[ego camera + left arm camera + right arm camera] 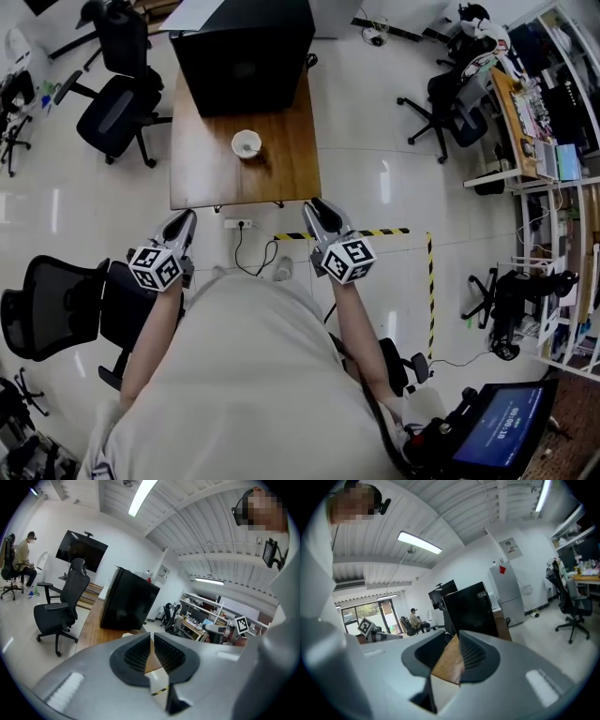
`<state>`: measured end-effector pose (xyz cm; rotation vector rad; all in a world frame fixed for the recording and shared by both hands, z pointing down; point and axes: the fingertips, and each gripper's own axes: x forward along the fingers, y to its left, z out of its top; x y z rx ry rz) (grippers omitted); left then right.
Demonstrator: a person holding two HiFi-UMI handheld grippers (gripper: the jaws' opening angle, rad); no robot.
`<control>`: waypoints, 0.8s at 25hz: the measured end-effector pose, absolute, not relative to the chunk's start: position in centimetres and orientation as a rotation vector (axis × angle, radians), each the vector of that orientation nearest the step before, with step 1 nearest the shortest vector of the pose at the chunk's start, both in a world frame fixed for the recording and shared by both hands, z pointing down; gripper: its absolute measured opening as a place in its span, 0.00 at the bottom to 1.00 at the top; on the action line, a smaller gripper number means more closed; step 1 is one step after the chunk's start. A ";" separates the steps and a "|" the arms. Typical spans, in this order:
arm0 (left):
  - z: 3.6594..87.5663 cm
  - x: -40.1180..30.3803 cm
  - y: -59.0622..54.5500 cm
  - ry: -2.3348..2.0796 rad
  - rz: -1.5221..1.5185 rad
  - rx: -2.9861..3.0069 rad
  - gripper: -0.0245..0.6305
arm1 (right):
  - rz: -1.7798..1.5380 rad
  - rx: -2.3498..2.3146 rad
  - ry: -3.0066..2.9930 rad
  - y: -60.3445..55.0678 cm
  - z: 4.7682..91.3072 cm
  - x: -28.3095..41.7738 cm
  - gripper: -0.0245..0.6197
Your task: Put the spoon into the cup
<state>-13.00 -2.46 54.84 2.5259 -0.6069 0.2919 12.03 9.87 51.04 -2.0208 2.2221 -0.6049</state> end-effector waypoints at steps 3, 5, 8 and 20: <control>54.9 -12.8 -2.1 -0.599 0.296 2.526 0.05 | -0.612 -2.012 2.223 9.8 51.2 11.8 0.18; 54.9 -12.4 -1.7 -0.591 0.298 2.528 0.05 | -0.618 -2.014 2.231 10.0 51.4 11.7 0.18; 55.0 -12.1 -1.4 -0.582 0.303 2.531 0.06 | -0.614 -2.034 2.247 10.3 51.8 11.5 0.15; 55.1 -12.4 -1.1 -0.580 0.314 2.517 0.06 | -0.623 -2.068 2.274 10.3 52.6 10.8 0.11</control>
